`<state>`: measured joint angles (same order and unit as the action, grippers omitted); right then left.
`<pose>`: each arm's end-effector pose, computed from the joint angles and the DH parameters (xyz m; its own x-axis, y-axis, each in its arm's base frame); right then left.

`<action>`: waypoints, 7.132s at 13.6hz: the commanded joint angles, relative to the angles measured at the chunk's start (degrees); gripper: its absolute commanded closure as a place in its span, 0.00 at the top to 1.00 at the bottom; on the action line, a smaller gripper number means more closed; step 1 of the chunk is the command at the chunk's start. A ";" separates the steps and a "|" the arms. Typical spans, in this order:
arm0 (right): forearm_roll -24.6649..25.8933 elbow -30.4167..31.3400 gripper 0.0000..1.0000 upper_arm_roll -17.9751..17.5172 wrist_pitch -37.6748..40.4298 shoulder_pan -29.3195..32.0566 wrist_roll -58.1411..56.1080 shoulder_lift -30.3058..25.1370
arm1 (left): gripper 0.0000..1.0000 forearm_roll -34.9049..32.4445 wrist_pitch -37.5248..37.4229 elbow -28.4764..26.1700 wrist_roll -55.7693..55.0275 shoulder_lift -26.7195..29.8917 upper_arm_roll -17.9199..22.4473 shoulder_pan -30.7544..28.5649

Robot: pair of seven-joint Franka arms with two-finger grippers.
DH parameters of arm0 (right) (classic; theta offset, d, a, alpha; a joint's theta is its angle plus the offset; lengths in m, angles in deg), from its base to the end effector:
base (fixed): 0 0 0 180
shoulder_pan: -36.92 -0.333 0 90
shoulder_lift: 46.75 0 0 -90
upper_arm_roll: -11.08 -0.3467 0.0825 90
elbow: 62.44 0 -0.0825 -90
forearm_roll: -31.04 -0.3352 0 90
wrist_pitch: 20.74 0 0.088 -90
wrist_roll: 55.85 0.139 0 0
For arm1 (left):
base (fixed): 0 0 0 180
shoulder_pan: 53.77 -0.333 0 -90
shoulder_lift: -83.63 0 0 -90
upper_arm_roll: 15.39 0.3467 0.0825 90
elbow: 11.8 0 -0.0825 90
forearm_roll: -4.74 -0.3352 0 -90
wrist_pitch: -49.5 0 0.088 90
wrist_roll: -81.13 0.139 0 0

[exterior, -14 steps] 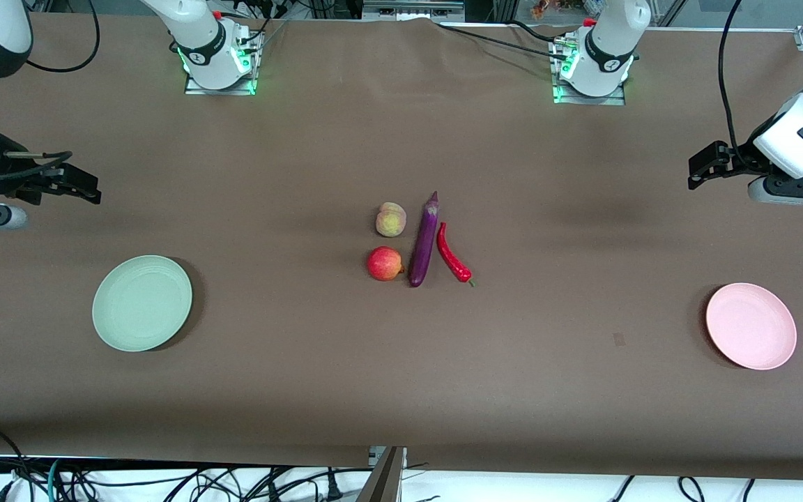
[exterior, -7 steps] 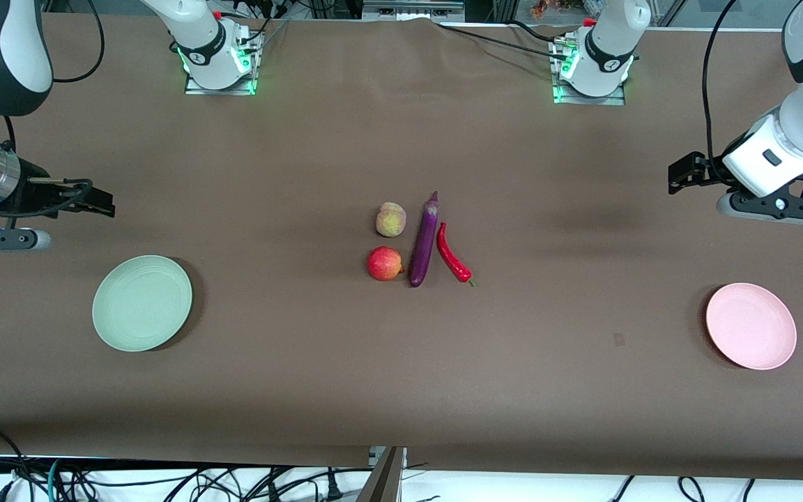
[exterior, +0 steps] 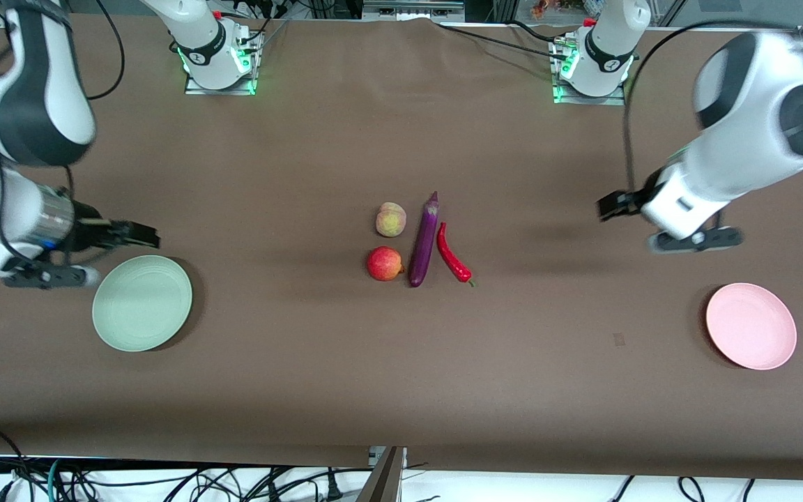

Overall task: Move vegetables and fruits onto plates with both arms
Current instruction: 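Reach the right gripper to the peach while the left gripper reaches the chili, then carry the chili to the pink plate with the left gripper, then place the peach on the green plate with the right gripper, then reach the left gripper to the eggplant while the right gripper withdraws, then grasp the eggplant with the left gripper while the right gripper grasps the pomegranate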

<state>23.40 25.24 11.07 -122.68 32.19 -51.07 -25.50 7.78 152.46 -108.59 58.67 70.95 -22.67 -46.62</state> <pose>0.6137 0.0666 0.4478 0.9906 -0.0282 -0.1335 -0.0438 -0.9924 -0.1151 0.5535 -0.1429 0.4724 0.9793 0.1525 -0.1334 0.1577 -0.9871 0.0290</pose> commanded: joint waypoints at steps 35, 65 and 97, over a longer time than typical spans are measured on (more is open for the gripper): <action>-8.97 2.23 1.00 -0.08 -25.49 -37.28 26.59 20.05 | 0.02 -10.42 9.37 7.05 23.65 -15.17 3.32 -9.94; -9.32 0.21 0.15 25.76 -22.23 -10.12 -40.29 23.12 | 1.00 -8.51 0.06 11.37 29.10 -16.93 -17.04 -27.98; -27.16 -8.85 0.99 25.41 -17.83 -41.92 23.05 24.36 | 0.00 -39.34 36.10 -10.43 -19.38 -23.54 -28.49 -10.12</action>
<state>-2.30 16.19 35.73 -137.34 -6.47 -32.74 -1.80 -30.12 192.30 -118.34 38.84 43.42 -50.11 -53.14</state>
